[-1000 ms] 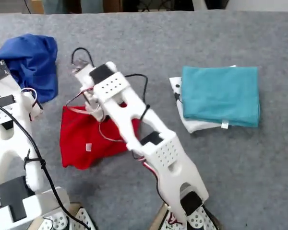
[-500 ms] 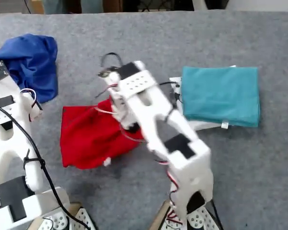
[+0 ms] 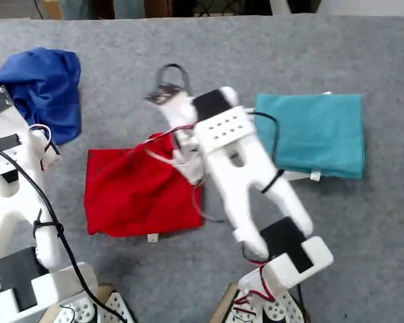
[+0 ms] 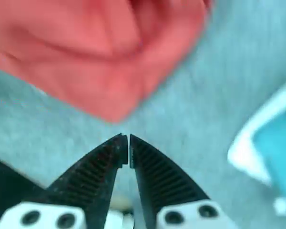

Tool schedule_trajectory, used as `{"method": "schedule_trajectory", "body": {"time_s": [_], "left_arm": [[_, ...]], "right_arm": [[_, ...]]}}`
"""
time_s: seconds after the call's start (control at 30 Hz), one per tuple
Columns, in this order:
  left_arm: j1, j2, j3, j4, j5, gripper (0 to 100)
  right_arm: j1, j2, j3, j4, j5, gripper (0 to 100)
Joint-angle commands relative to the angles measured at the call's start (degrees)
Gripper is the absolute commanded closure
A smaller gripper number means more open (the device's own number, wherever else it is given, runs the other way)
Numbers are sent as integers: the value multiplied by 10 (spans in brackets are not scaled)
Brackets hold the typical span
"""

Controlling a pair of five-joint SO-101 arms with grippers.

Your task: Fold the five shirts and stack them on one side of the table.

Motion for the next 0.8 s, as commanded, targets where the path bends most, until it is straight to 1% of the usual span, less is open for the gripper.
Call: {"method": "schedule_trajectory", "body": {"time_s": [0.0,0.17,0.27,0.3,0.4,0.47,0.77], "left_arm": [[-3,-21,0,-4,-4,945],[-10,-21,1,-3,-5,945],[-17,-20,1,-4,-5,945],[-17,-20,2,-4,-5,944],[-17,-20,11,-6,-5,943],[-17,-20,14,-4,-5,943],[-16,-20,22,-6,-5,945]], "right_arm": [[-35,38,-50,-45,3,984],[-30,140,-80,-40,4,984],[-28,175,-99,-40,8,982],[-28,181,-106,-41,11,969],[-33,192,-123,-40,55,871],[-37,196,-126,-45,69,826],[-69,272,-177,-56,70,838]]}}
